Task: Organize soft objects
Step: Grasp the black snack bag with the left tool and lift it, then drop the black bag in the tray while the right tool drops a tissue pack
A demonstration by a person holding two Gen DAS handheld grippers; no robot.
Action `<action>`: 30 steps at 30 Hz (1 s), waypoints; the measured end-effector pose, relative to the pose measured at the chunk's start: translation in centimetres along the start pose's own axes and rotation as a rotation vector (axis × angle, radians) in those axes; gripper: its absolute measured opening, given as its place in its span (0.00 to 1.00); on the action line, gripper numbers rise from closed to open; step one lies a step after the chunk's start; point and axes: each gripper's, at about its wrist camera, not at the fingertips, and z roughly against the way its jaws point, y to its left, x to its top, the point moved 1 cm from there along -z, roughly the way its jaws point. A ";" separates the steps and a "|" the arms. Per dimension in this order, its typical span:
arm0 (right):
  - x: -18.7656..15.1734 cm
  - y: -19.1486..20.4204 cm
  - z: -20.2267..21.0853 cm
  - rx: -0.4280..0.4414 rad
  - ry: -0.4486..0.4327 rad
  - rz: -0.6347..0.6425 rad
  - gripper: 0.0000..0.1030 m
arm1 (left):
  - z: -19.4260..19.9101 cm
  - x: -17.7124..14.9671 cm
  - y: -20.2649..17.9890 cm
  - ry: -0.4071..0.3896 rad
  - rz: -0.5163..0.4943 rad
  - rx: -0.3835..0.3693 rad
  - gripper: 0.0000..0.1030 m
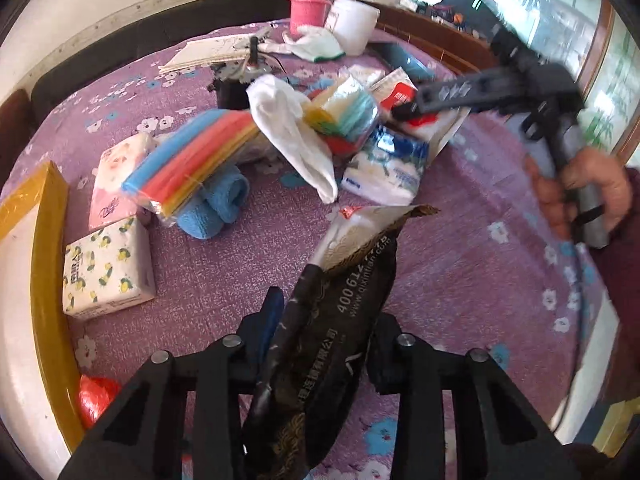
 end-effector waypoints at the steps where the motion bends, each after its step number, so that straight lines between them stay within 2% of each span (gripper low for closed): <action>1: -0.1 0.1 0.0 0.027 -0.001 -0.008 0.50 | 0.5 -0.1 0.1 -0.013 0.015 -0.014 0.34; 2: -0.2 0.2 0.1 0.035 -0.004 -0.018 0.40 | 1.1 -0.2 0.4 -0.028 0.036 -0.036 0.34; 8: -1.4 -0.1 3.4 0.045 -0.078 -0.069 0.36 | 6.1 -0.7 3.0 -0.122 0.162 -0.134 0.34; 12: -2.1 0.2 7.5 0.056 -0.153 -0.094 0.36 | 10.0 -1.1 7.1 -0.183 0.273 -0.156 0.34; 14: -2.1 1.5 9.6 0.102 -0.187 -0.085 0.36 | 11.7 -1.3 10.1 -0.205 0.342 -0.148 0.34; 17: -1.5 5.4 11.6 0.218 -0.207 -0.023 0.36 | 12.8 -1.0 14.4 -0.202 0.428 -0.099 0.35; 19: -1.0 9.5 11.8 0.311 -0.192 0.032 0.36 | 12.8 -0.8 17.6 -0.193 0.472 -0.059 0.35; 23: 0.3 18.6 9.9 0.475 -0.108 0.131 0.37 | 10.5 -0.7 24.0 -0.156 0.622 -0.065 0.35; 27: 1.4 26.4 6.7 0.531 -0.039 0.191 0.37 | 7.3 -0.3 28.9 -0.147 0.745 -0.096 0.35; 30: 2.5 31.3 4.0 0.525 -0.009 0.223 0.37 | 5.6 -0.1 31.5 -0.159 0.818 -0.127 0.39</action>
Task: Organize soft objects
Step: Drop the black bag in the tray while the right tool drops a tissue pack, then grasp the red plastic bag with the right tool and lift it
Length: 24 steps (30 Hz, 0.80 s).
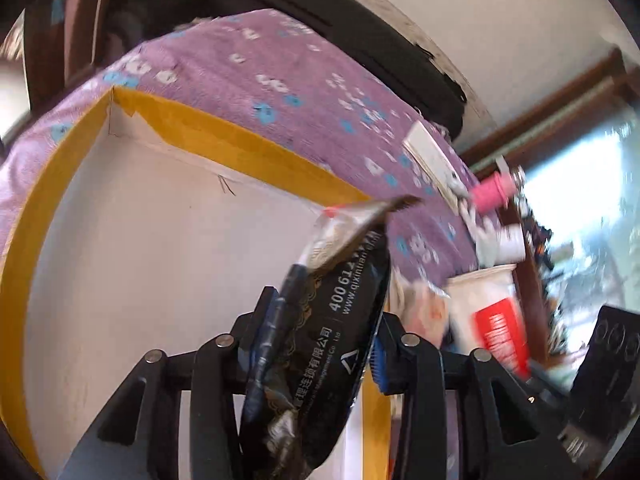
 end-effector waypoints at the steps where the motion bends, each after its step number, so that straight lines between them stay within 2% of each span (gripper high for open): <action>1: 0.6 0.7 -1.3 -0.009 0.009 0.014 0.37 | -0.2 0.4 0.5 -0.006 0.020 -0.011 0.42; 3: 1.6 1.5 -3.5 -0.029 0.024 0.026 0.37 | -0.2 0.9 1.3 -0.027 0.054 -0.020 0.60; 6: 2.7 2.2 -5.7 -0.050 0.036 0.037 0.42 | 0.5 1.2 2.5 -0.062 0.097 -0.048 0.71; 8: 3.2 2.0 -6.5 -0.080 0.041 0.036 0.58 | 1.0 0.8 2.9 -0.075 0.111 -0.052 0.73; 11: 3.2 1.4 -5.1 -0.093 -0.004 0.043 0.68 | 2.0 -0.4 3.1 -0.098 0.105 -0.038 0.77; 15: 1.9 0.4 -1.9 -0.124 -0.046 0.067 0.68 | 2.2 -2.7 3.3 -0.083 0.090 -0.035 0.78; 17: 0.3 -0.3 0.0 -0.139 -0.053 0.088 0.68 | 1.8 -3.5 3.3 -0.054 0.064 -0.005 0.78; 22: -4.3 -1.4 2.6 -0.155 -0.012 0.125 0.68 | 2.0 -4.2 2.3 -0.028 -0.089 0.114 0.78; 24: -6.3 -1.4 3.3 -0.138 0.009 0.141 0.68 | 2.5 -4.1 3.1 -0.027 -0.083 0.104 0.78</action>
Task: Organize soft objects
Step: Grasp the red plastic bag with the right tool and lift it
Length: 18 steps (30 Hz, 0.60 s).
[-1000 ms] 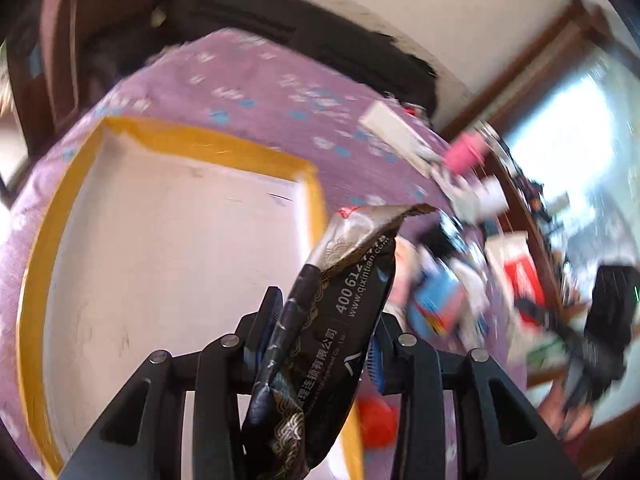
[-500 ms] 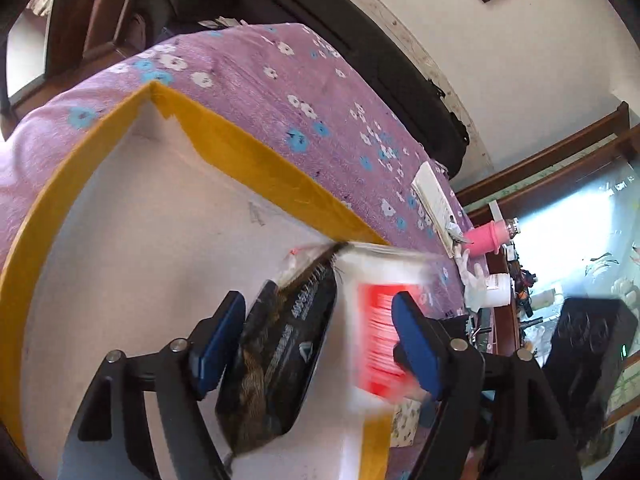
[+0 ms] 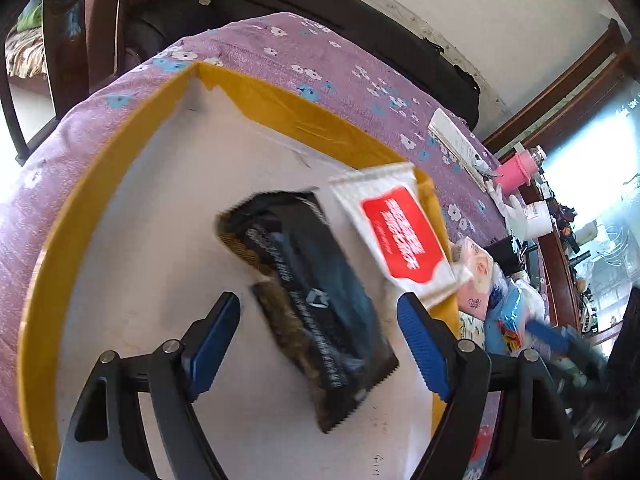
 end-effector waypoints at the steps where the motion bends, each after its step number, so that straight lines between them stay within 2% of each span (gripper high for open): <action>1: -1.1 0.3 0.1 0.016 0.014 0.012 0.68 | 0.2 0.2 0.5 -0.005 0.021 -0.019 0.78; 4: -3.6 1.3 -0.6 0.043 0.057 0.066 0.68 | 2.2 0.1 1.0 -0.058 0.063 -0.073 0.78; 7: -5.2 2.7 -1.7 0.050 0.086 0.126 0.68 | 5.0 -1.0 -1.4 -0.127 -0.003 -0.080 0.78; 9: -5.7 3.6 -2.6 0.079 0.098 0.150 0.68 | 6.1 -1.7 -3.8 -0.147 -0.063 -0.081 0.82; 10: -5.8 3.8 -3.0 0.085 0.101 0.154 0.66 | 6.4 -2.1 -5.3 -0.147 -0.100 -0.079 0.83; 11: -6.1 4.0 -3.4 0.098 0.109 0.150 0.50 | 6.4 -2.4 -6.6 -0.142 -0.135 -0.080 0.83; 12: -6.3 3.9 -3.8 0.118 0.123 0.134 0.39 | 6.1 -3.0 -8.2 -0.131 -0.181 -0.082 0.83; 15: -6.9 2.9 -2.7 0.113 0.098 0.098 0.39 | 4.5 -4.2 -11.9 -0.094 -0.272 -0.068 0.83; 18: -8.8 0.7 -0.8 0.068 0.088 0.059 0.39 | 1.6 -5.3 -15.4 -0.027 -0.362 -0.043 0.83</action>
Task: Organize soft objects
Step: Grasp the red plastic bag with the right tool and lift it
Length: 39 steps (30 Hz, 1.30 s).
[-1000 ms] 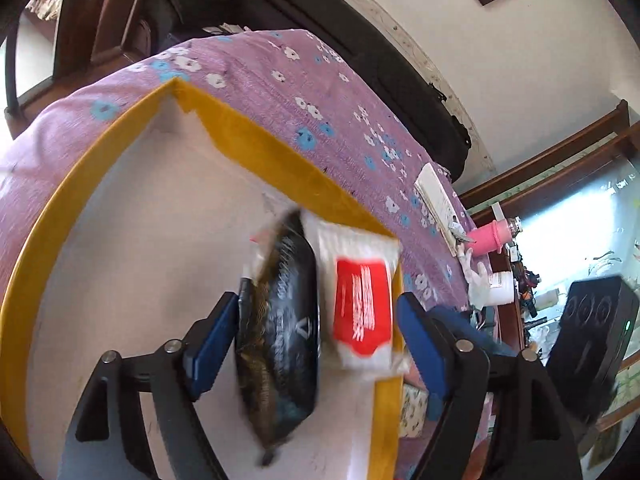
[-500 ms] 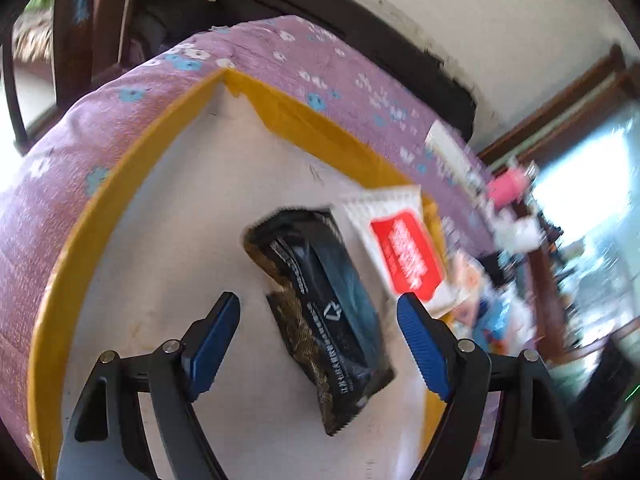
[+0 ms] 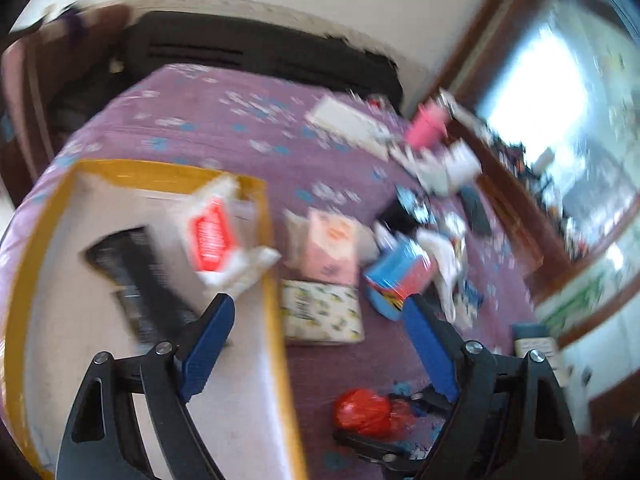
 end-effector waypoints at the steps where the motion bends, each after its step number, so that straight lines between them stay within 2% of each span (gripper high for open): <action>1: -0.5 -0.7 0.5 -0.013 0.000 -0.013 0.39 | -1.2 0.1 -0.9 0.027 -0.024 0.012 0.83; 3: -2.1 -2.4 1.8 -0.058 -0.006 -0.040 0.39 | -3.6 0.4 -2.1 0.090 -0.066 0.054 0.83; 7: -3.8 -5.2 3.6 -0.079 -0.028 -0.110 0.39 | -8.2 1.3 -2.4 0.179 -0.068 0.135 0.83; 9: -4.3 -6.3 4.1 -0.074 -0.040 -0.143 0.39 | -9.5 1.6 -3.0 0.185 -0.098 0.185 0.83; 10: -4.5 -6.7 4.4 -0.069 -0.045 -0.156 0.39 | -10.2 1.4 -3.2 0.224 -0.097 0.180 0.83; 12: -4.8 -7.1 4.7 -0.069 -0.052 -0.164 0.39 | -10.5 0.9 -4.0 0.249 -0.134 0.205 0.85; 15: -5.3 -7.8 5.1 -0.058 -0.062 -0.174 0.39 | -9.8 -0.4 -5.1 0.335 -0.183 0.134 0.86; 19: -6.1 -8.9 5.6 -0.060 -0.070 -0.191 0.39 | -7.3 -2.6 -6.5 0.434 -0.182 -0.112 0.86; 20: -6.5 -9.2 5.9 -0.069 -0.071 -0.195 0.39 | -6.4 -3.0 -6.9 0.427 -0.198 -0.144 0.86; 21: -6.8 -9.6 6.2 -0.079 -0.071 -0.200 0.39 | -5.4 -3.5 -7.3 0.404 -0.233 -0.137 0.86; 22: -7.2 -9.8 6.6 -0.089 -0.074 -0.207 0.39 | -4.7 -3.9 -7.6 0.378 -0.273 -0.111 0.86; 24: -7.8 -10.6 7.1 -0.105 -0.077 -0.219 0.39 | -3.9 -4.7 -8.3 0.320 -0.376 -0.012 0.86; 27: -8.1 -11.8 7.7 -0.121 -0.079 -0.247 0.42 | -4.3 -5.5 -9.0 0.287 -0.481 0.070 0.87; 28: -8.1 -12.1 7.7 -0.120 -0.081 -0.257 0.47 | -5.0 -5.7 -9.3 0.275 -0.533 0.114 0.87; 29: -8.3 -12.2 8.0 -0.118 -0.084 -0.265 0.56 | -5.6 -6.1 -9.6 0.274 -0.575 0.138 0.87; 30: -8.3 -12.2 8.1 -0.119 -0.091 -0.272 0.61 | -6.3 -6.5 -9.7 0.280 -0.609 0.155 0.87; 31: -8.3 -12.2 8.3 -0.120 -0.101 -0.272 0.66 | -7.2 -6.5 -9.8 0.287 -0.631 0.170 0.87; 34: -7.8 -11.7 8.5 -0.136 -0.108 -0.251 0.66 | -8.7 -7.3 -10.4 0.294 -0.693 0.211 0.88; 36: -7.4 -11.6 8.5 -0.146 -0.116 -0.242 0.66 | -8.7 -7.3 -10.7 0.290 -0.680 0.204 0.88; 37: -7.2 -11.5 8.5 -0.151 -0.117 -0.238 0.66 | -8.6 -7.3 -10.8 0.288 -0.669 0.206 0.87; 39: -7.0 -11.1 8.4 -0.162 -0.116 -0.225 0.66 | -8.2 -7.5 -11.3 0.277 -0.667 0.207 0.74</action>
